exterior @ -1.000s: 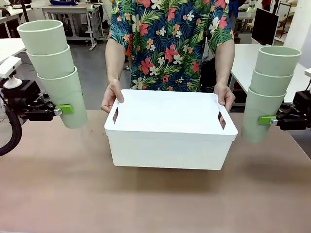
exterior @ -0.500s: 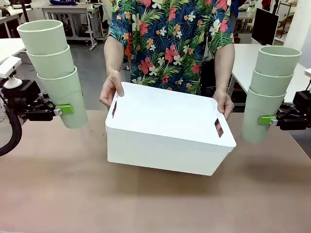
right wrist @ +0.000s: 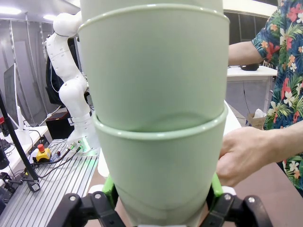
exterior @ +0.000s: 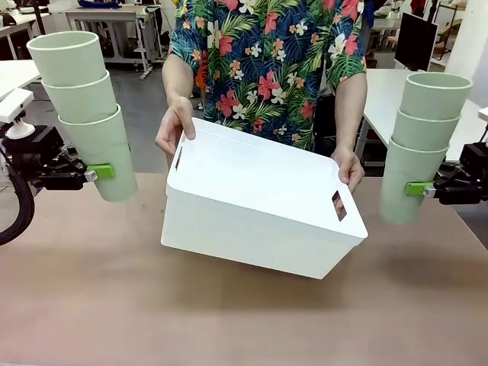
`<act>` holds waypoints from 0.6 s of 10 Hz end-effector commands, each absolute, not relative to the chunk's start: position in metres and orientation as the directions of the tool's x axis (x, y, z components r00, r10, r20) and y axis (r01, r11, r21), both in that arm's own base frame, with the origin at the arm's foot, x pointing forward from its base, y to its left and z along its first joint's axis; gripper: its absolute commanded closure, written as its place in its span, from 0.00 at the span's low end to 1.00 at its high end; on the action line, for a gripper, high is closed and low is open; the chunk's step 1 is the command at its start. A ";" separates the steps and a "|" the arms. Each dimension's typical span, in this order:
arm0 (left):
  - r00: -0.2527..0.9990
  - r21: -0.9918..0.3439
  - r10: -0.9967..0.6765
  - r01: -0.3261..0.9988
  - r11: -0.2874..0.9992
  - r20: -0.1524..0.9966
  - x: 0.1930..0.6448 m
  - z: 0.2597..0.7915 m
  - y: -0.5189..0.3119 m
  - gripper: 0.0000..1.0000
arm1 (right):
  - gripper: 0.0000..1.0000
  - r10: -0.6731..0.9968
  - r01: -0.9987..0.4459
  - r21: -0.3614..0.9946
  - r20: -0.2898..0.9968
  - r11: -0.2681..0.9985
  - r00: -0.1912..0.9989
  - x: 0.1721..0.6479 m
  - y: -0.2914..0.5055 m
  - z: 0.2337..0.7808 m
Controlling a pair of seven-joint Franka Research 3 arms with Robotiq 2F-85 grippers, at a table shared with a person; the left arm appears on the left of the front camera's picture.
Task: Stack the cups and store them in the basket.
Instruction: Place the stack of Reusable plastic cups into the Pantry Basket.
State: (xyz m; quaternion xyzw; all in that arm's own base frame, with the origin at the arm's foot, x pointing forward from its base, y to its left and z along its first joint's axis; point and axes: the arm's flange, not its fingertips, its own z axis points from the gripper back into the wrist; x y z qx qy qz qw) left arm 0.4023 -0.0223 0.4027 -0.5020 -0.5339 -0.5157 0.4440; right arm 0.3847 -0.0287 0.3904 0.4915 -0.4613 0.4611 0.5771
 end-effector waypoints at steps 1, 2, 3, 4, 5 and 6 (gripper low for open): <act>-0.111 0.115 0.085 0.993 -0.037 0.990 0.402 0.406 -0.022 0.16 | 0.13 0.079 -0.982 0.137 0.986 0.127 0.147 0.378 -0.023 0.428; -0.111 0.115 0.085 0.993 -0.037 0.990 0.402 0.406 -0.022 0.16 | 0.13 0.092 -0.980 0.137 0.984 0.146 0.151 0.377 -0.015 0.450; -0.111 0.115 0.085 0.993 -0.037 0.990 0.402 0.406 -0.022 0.16 | 0.13 0.112 -0.978 0.133 0.982 0.164 0.152 0.377 -0.004 0.467; -0.111 0.115 0.085 0.993 -0.037 0.990 0.402 0.406 -0.022 0.16 | 0.13 0.135 -0.973 0.138 0.977 0.183 0.164 0.374 0.008 0.484; -0.111 0.115 0.085 0.993 -0.037 0.990 0.402 0.406 -0.022 0.16 | 0.13 0.174 -0.971 0.132 0.970 0.199 0.168 0.372 0.027 0.498; -0.111 0.115 0.085 0.993 -0.037 0.990 0.402 0.406 -0.022 0.16 | 0.13 0.227 -0.968 0.119 0.959 0.223 0.170 0.371 0.052 0.509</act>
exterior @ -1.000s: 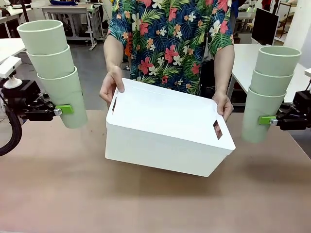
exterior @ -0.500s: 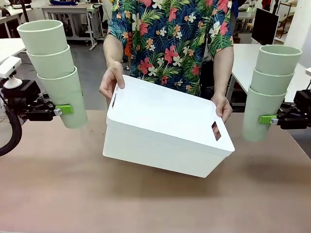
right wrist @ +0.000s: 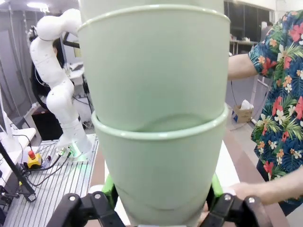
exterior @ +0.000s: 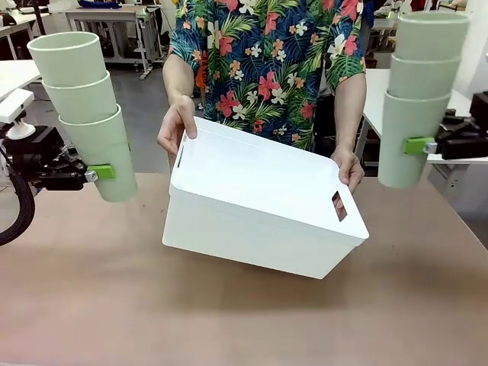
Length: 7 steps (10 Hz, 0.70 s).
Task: Stack the cups and store them in the basket.
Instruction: Place the stack of Reusable plastic cups into the Pantry Basket.
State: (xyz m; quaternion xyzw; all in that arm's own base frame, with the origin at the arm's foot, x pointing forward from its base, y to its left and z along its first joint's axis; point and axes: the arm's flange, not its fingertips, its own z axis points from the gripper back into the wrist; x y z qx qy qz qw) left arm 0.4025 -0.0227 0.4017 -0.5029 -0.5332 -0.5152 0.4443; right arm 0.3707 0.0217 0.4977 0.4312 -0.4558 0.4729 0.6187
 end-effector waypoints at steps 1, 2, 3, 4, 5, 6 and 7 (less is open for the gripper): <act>-0.111 0.115 0.085 0.993 -0.037 0.990 0.402 0.406 -0.022 0.16 | 0.13 0.272 -0.966 0.110 0.947 0.236 0.174 0.370 0.075 0.515; -0.111 0.115 0.085 0.993 -0.037 0.990 0.402 0.406 -0.022 0.16 | 0.13 0.313 -0.965 0.097 0.934 0.245 0.173 0.357 0.092 0.516; -0.111 0.115 0.085 0.993 -0.037 0.990 0.402 0.406 -0.022 0.16 | 0.13 0.355 -0.965 0.087 0.919 0.246 0.173 0.351 0.110 0.515; -0.111 0.115 0.085 0.993 -0.037 0.990 0.402 0.406 -0.022 0.16 | 0.13 0.403 -0.966 0.067 0.900 0.251 0.167 0.348 0.131 0.513; -0.111 0.115 0.085 0.993 -0.037 0.990 0.402 0.406 -0.022 0.16 | 0.13 0.439 -0.966 0.059 0.882 0.250 0.168 0.347 0.148 0.510; -0.111 0.115 0.085 0.993 -0.037 0.990 0.402 0.406 -0.022 0.16 | 0.13 0.479 -0.965 0.038 0.863 0.258 0.161 0.348 0.163 0.505; -0.111 0.115 0.085 0.993 -0.037 0.990 0.402 0.406 -0.022 0.16 | 0.13 0.509 -0.964 0.022 0.846 0.264 0.159 0.347 0.176 0.498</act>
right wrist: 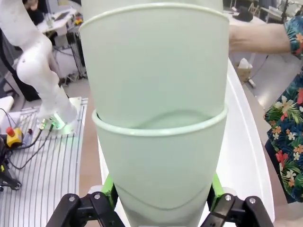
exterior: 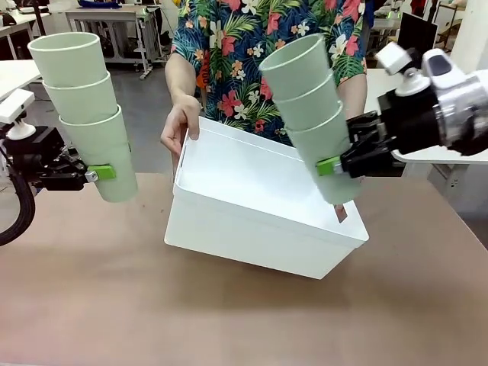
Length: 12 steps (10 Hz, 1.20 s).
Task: Stack the cups and store them in the basket.
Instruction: Place the stack of Reusable plastic cups into the Pantry Basket.
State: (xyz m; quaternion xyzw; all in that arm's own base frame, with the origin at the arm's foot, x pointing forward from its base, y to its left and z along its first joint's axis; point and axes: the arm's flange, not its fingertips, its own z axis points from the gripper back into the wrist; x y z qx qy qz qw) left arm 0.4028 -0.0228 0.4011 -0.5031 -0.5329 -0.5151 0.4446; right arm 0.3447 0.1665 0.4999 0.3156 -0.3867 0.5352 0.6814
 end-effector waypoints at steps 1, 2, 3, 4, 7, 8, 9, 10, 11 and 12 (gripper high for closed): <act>-0.111 0.115 0.085 0.993 -0.037 0.990 0.402 0.406 -0.022 0.16 | 0.13 0.537 -0.962 0.008 0.828 0.272 0.158 0.350 0.189 0.490; -0.111 0.115 0.085 0.993 -0.037 0.990 0.402 0.406 -0.022 0.16 | 0.13 0.558 -0.960 -0.003 0.814 0.280 0.160 0.355 0.198 0.484; -0.111 0.115 0.085 0.993 -0.037 0.990 0.402 0.406 -0.022 0.16 | 0.13 0.571 -0.957 -0.009 0.804 0.290 0.166 0.359 0.204 0.478; -0.111 0.115 0.085 0.993 -0.037 0.990 0.402 0.406 -0.022 0.16 | 0.13 0.588 -0.955 -0.012 0.790 0.297 0.173 0.366 0.212 0.473; -0.111 0.115 0.085 0.993 -0.037 0.990 0.402 0.406 -0.022 0.16 | 0.13 0.656 -0.950 -0.033 0.731 0.310 0.189 0.375 0.227 0.454; -0.111 0.115 0.085 0.993 -0.037 0.990 0.402 0.406 -0.022 0.16 | 0.13 0.682 -0.949 -0.042 0.705 0.311 0.193 0.377 0.233 0.447; -0.111 0.115 0.085 0.993 -0.037 0.990 0.402 0.406 -0.022 0.16 | 0.13 0.709 -0.950 -0.051 0.678 0.309 0.195 0.376 0.238 0.439; -0.111 0.115 0.085 0.993 -0.037 0.990 0.402 0.406 -0.022 0.16 | 0.13 0.733 -0.949 -0.064 0.652 0.310 0.195 0.374 0.240 0.431; -0.111 0.115 0.085 0.993 -0.037 0.990 0.402 0.406 -0.022 0.16 | 0.13 0.757 -0.948 -0.078 0.623 0.309 0.196 0.372 0.244 0.420; -0.111 0.115 0.085 0.993 -0.037 0.990 0.402 0.406 -0.022 0.16 | 0.13 0.780 -0.946 -0.090 0.592 0.311 0.200 0.373 0.248 0.411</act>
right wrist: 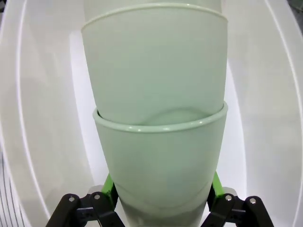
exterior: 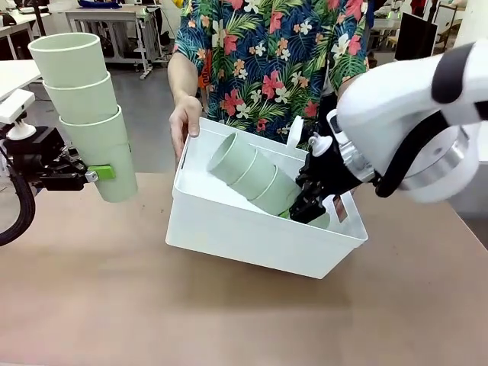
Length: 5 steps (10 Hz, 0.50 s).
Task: Stack the cups and store them in the basket.
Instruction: Place the stack of Reusable plastic cups into the Pantry Basket.
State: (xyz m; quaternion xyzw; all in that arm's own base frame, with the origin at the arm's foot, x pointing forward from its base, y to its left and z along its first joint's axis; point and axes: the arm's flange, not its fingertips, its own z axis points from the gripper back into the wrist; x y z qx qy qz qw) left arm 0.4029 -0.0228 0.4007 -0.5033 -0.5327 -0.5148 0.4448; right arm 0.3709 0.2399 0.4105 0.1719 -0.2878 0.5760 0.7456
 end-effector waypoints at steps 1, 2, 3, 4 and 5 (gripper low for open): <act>-0.111 0.115 0.085 0.993 -0.037 0.990 0.402 0.406 -0.022 0.16 | 0.13 0.800 -0.945 -0.098 0.563 0.311 0.205 0.375 0.252 0.403; -0.111 0.115 0.085 0.993 -0.037 0.990 0.402 0.406 -0.022 0.16 | 0.13 0.819 -0.944 -0.111 0.537 0.309 0.205 0.376 0.255 0.396; -0.111 0.115 0.085 0.993 -0.037 0.990 0.402 0.406 -0.022 0.16 | 0.13 0.835 -0.945 -0.121 0.512 0.304 0.203 0.379 0.260 0.392; -0.111 0.115 0.085 0.993 -0.037 0.990 0.402 0.406 -0.022 0.16 | 0.13 0.849 -0.946 -0.130 0.489 0.298 0.200 0.381 0.267 0.387; -0.111 0.115 0.085 0.993 -0.037 0.990 0.402 0.406 -0.022 0.16 | 0.13 0.860 -0.947 -0.137 0.472 0.291 0.196 0.380 0.274 0.384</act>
